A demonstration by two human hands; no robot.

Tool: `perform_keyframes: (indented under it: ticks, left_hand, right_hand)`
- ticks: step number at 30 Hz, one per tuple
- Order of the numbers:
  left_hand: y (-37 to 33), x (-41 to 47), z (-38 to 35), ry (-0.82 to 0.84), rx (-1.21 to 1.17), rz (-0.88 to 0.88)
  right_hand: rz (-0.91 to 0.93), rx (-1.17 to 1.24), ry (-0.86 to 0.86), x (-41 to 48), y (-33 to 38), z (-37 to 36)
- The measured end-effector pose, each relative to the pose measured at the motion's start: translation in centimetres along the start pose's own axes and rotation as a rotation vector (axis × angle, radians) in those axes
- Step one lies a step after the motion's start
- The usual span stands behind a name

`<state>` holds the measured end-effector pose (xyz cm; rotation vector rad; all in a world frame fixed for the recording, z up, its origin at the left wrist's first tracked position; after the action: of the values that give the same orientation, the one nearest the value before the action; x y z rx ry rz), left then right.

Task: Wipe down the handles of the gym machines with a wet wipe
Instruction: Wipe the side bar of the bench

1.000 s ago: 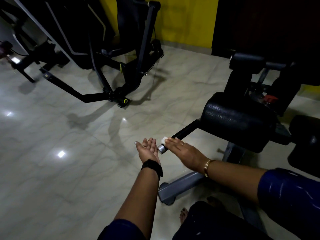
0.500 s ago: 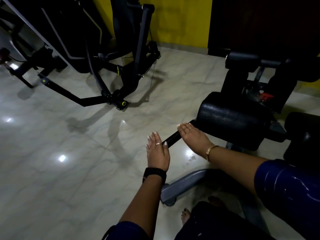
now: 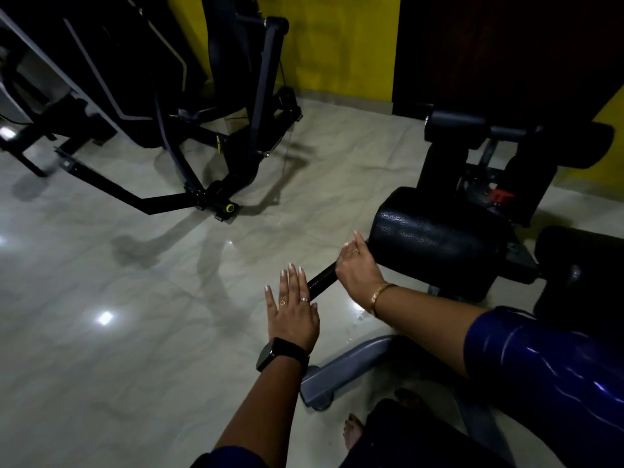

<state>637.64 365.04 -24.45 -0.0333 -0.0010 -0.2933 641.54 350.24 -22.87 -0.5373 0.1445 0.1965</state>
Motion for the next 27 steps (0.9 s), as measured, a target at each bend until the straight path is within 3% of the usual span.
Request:
perform_keyframes:
  ticks: [6, 11, 17, 20, 21, 24, 25, 27]
  left_hand:
    - [0.3, -0.1, -0.3, -0.009, 0.023, -0.026]
    - [-0.2, 0.1, -0.1, 0.013, -0.027, 0.010]
    - [-0.3, 0.2, -0.8, 0.053, -0.188, 0.082]
    - [0.0, 0.2, 0.0, 0.032, -0.627, 0.193]
    - [0.2, 0.4, 0.5, 0.022, -0.886, 0.328]
    - [0.6, 0.6, 1.3, -0.048, -1.726, 0.980]
    - [0.9, 0.6, 1.2, -0.082, -1.894, 1.103]
    - [1.4, 0.6, 1.3, -0.075, -2.021, 1.159]
  right_hand:
    - [-0.104, 0.080, 0.048, 1.0, 0.7, 0.3]
    - [0.009, 0.199, -0.044, -0.8, 3.1, 0.9]
    - [-0.066, 0.222, -0.198, -0.1, -0.2, -2.2]
    - [-0.088, 0.355, -0.341, -0.7, 1.5, -0.3]
    - [-0.059, 0.414, -0.414, -1.4, 2.7, 0.4]
    - [0.183, 0.651, -0.666, -5.0, 7.0, 1.6]
    - [0.258, 0.679, -0.698, -6.2, 7.7, 1.6]
    - [0.340, 0.669, -0.703, -7.2, 7.8, 0.8]
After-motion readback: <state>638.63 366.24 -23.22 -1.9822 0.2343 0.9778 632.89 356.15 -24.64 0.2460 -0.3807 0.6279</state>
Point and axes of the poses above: each hand's wrist, its own x-axis towards the middle knuckle, its own z-axis out of the back of the hand, y = z × x, the point moved 3 cm from there along x, towards the middle knuckle, and after that the axes turned 3 degrees about -x, right-handed, at the moved point
